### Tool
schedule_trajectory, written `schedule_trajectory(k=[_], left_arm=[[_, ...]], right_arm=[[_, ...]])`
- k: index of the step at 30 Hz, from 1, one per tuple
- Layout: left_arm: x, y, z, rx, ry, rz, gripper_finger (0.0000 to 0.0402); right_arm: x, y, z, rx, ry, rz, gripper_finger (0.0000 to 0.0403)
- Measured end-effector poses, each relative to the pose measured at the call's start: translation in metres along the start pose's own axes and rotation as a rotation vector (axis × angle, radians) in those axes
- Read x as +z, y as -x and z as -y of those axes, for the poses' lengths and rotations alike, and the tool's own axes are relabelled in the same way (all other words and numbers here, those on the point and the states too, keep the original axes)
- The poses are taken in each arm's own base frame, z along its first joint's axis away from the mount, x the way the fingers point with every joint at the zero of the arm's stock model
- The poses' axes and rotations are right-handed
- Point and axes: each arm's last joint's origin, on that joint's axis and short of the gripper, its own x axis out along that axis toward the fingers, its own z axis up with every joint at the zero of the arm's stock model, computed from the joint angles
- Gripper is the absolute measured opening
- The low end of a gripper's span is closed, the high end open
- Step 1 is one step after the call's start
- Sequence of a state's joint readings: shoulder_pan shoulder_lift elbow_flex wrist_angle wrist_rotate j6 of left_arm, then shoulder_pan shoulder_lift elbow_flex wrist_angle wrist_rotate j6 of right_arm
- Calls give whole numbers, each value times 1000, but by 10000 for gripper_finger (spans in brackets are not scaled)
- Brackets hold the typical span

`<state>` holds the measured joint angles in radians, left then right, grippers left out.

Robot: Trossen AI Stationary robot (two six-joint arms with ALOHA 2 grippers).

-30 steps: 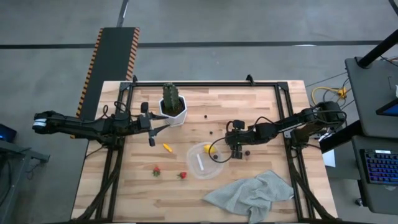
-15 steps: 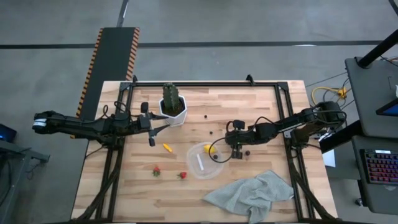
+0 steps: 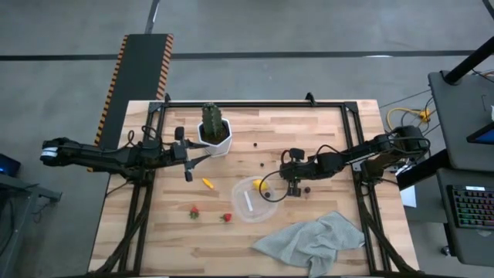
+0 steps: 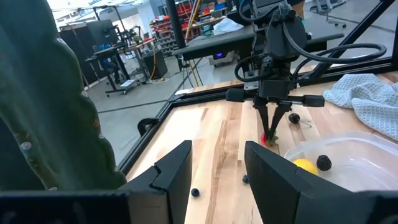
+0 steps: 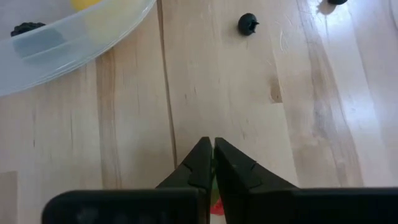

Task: Pick and placing Produce into tupperware
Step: Put the top red strawberry into the transparent container

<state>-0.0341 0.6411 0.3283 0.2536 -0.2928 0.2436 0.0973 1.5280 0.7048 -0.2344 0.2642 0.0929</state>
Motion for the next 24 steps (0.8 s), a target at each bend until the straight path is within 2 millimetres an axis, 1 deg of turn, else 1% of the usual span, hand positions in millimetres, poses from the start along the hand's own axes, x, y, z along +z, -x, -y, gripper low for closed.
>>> schedule_trajectory(k=[5, 16, 19, 24], left_arm=[[0, 0, 0, 0, 0, 0, 135], [0, 0, 0, 0, 0, 0, 135], [0, 0, 0, 1, 0, 0, 135], [0, 0, 0, 0, -2, 1, 135]], right_arm=[[2, 1, 0, 0, -2, 4, 9], [25, 15, 2, -1, 15, 2, 8], [37, 22, 2, 4, 12, 21, 8], [64, 41, -3, 35, 25, 84, 8]])
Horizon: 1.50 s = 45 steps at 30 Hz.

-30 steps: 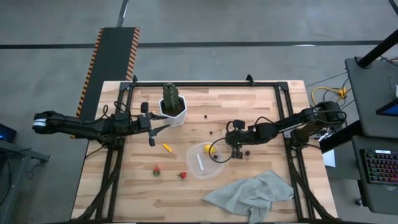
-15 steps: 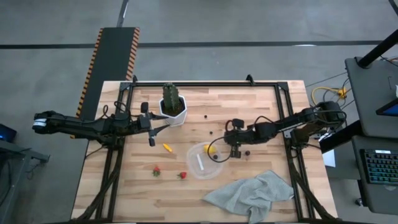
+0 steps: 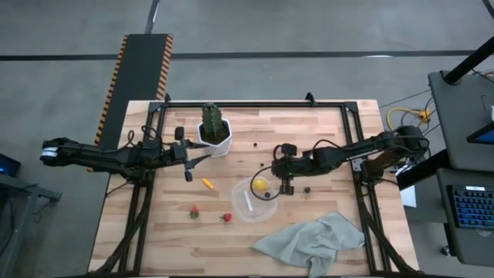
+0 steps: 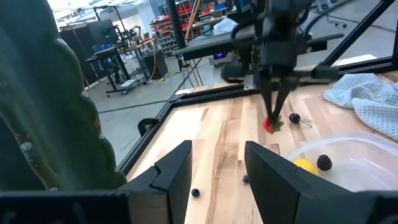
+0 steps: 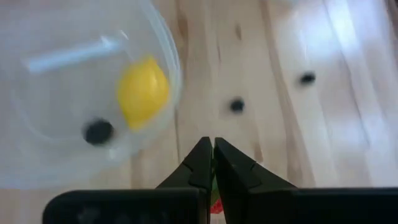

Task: Pick and placing Produce into tupperware
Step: Put the top red strawberry into the transparent container

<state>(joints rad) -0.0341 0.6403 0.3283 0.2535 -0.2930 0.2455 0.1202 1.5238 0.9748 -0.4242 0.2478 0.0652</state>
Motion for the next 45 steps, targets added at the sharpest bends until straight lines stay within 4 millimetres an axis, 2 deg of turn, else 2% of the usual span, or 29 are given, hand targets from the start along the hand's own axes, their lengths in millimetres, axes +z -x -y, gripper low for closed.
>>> schedule_trajectory(k=[7, 10, 14, 19, 23, 29, 45], left_arm=[[0, 0, 0, 0, 1, 1, 135], [0, 0, 0, 0, 1, 1, 135], [0, 0, 0, 0, 1, 1, 135], [0, 0, 0, 0, 1, 2, 135], [0, 0, 0, 0, 1, 0, 135], [0, 0, 0, 0, 2, 3, 135], [1, 2, -1, 2, 5, 12, 135]], right_arm=[[34, 22, -18, 78, 30, 124, 8], [46, 20, -30, 109, 43, 148, 8], [53, 1, -47, 124, 82, 111, 8], [54, -28, -57, 122, 106, 42, 8], [54, -39, -63, 148, 106, 18, 8], [52, -48, -70, 175, 99, -10, 8], [44, -53, -67, 180, 92, -41, 8]])
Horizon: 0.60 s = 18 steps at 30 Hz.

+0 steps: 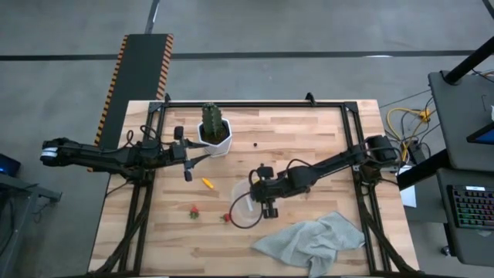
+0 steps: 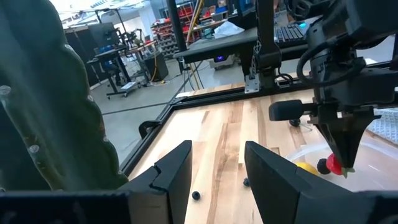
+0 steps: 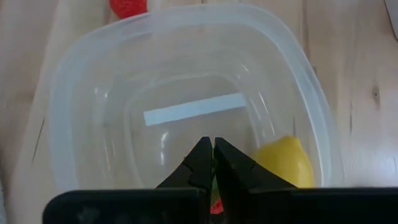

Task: Pick and placing Produce into tupperware
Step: Put the top red strawberry into the transparent container, then put the black cherry into the transparent container

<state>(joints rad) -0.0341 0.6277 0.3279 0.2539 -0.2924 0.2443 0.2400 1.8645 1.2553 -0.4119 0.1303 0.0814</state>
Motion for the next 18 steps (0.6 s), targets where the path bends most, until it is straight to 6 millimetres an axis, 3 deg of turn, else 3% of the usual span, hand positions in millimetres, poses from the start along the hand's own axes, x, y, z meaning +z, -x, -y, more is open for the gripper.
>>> schedule_trajectory(k=[6, 18], left_arm=[[0, 0, 0, 0, -2, 0, 135], [0, 0, 0, 0, -5, 0, 135]], right_arm=[[-1, -1, 1, 9, 8, -3, 13], [-2, -1, 8, -12, 5, -10, 74]])
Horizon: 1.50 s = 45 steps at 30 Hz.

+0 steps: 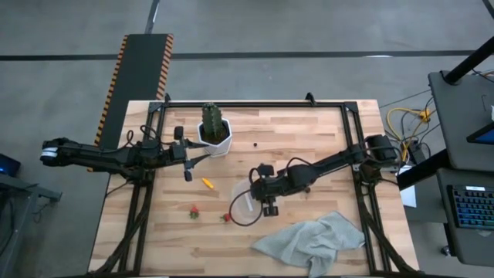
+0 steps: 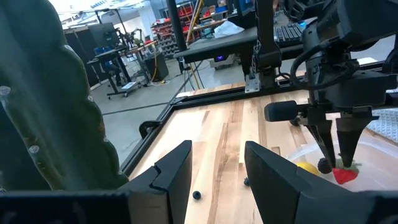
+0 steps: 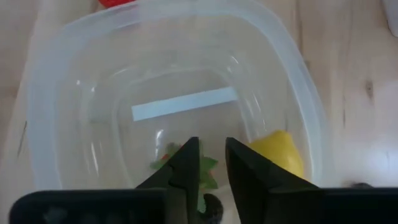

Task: Pick and placing Produce into tupperware
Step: Put the black cherry into the transparent container

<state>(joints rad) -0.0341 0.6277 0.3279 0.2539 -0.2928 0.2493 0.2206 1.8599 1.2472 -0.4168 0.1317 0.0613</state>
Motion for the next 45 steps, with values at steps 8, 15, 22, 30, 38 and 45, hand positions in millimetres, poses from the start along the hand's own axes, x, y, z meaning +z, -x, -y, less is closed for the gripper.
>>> schedule_trajectory(k=[8, 15, 22, 30, 38, 45], left_arm=[[0, 0, 0, 0, 0, 0, 135], [1, 0, 0, 1, 3, 6, 135], [3, -1, 0, 7, 14, 29, 135], [3, -2, 0, 9, 19, 37, 135], [5, -6, 1, 15, 26, 63, 135], [9, -12, 1, 29, 35, 115, 135]], right_arm=[[4, 47, 15, -12, -9, 34, 102], [-20, 111, 23, -13, -6, -16, 133], [-75, 145, 28, -3, 43, -48, 141], [-132, 152, 28, 103, -35, -35, 164], [-135, 157, 26, 111, -33, 14, 223], [-134, 135, 23, 97, -27, -88, 239]])
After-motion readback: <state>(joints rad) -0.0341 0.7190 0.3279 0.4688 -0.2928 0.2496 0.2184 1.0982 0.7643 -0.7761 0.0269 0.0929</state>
